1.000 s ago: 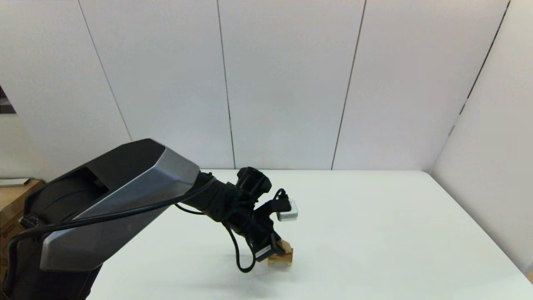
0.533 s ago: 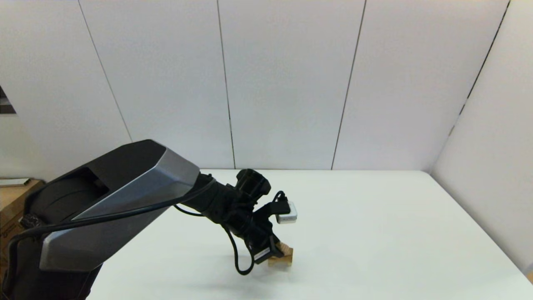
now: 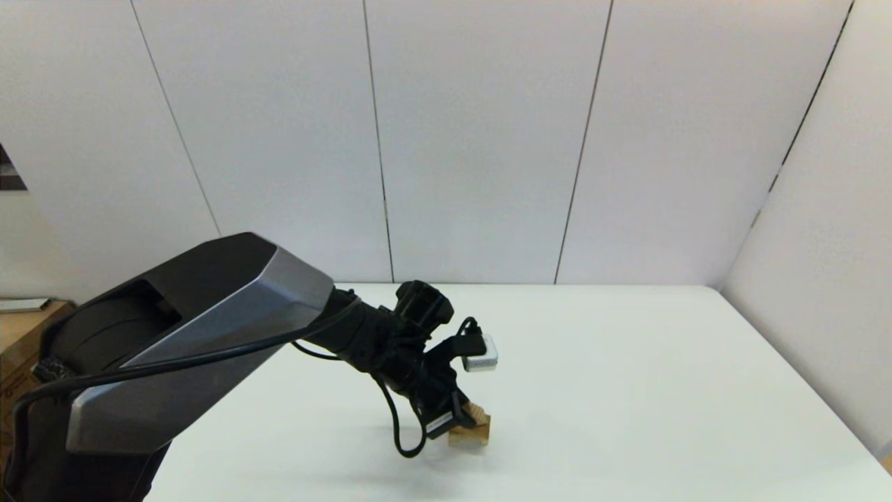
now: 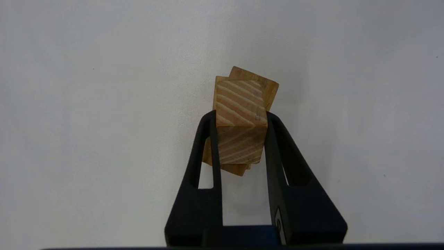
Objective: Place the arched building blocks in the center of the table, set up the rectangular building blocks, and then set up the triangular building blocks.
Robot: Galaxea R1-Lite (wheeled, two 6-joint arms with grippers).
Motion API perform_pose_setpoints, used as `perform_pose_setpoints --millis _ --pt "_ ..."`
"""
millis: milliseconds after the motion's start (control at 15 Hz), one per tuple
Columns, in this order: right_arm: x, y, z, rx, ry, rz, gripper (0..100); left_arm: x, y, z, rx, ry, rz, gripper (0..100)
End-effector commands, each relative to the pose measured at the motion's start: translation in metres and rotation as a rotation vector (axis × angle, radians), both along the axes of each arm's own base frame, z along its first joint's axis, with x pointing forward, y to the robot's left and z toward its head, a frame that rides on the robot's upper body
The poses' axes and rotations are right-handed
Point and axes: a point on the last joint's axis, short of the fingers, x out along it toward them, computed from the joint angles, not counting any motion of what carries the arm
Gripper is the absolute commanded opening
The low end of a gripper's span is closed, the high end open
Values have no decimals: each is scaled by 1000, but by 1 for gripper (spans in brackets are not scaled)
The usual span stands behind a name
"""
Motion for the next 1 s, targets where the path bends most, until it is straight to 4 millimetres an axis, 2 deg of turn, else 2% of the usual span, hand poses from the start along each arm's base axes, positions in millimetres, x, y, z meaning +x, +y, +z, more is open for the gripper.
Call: perform_pose_setpoints --millis 67,333,400,667,733,867,1000 --pt "0 0 0 1 1 1 100 0 0 0 0 0 -5 0" --pt "0 0 0 0 1 1 100 1 -1 -3 1 6 -1 0" --pt "0 0 0 0 1 1 100 2 -1 -2 -1 1 -1 100" --pt "0 0 0 0 1 1 100 3 -2 1 -9 -5 1 100" --pt "0 0 0 0 1 1 100 10 2 8 -28 -23 19 100" --pt "0 0 0 0 1 1 100 25 16 46 -99 -84 82 100" --pt "0 0 0 0 1 0 100 19 39 105 -162 -173 126 100"
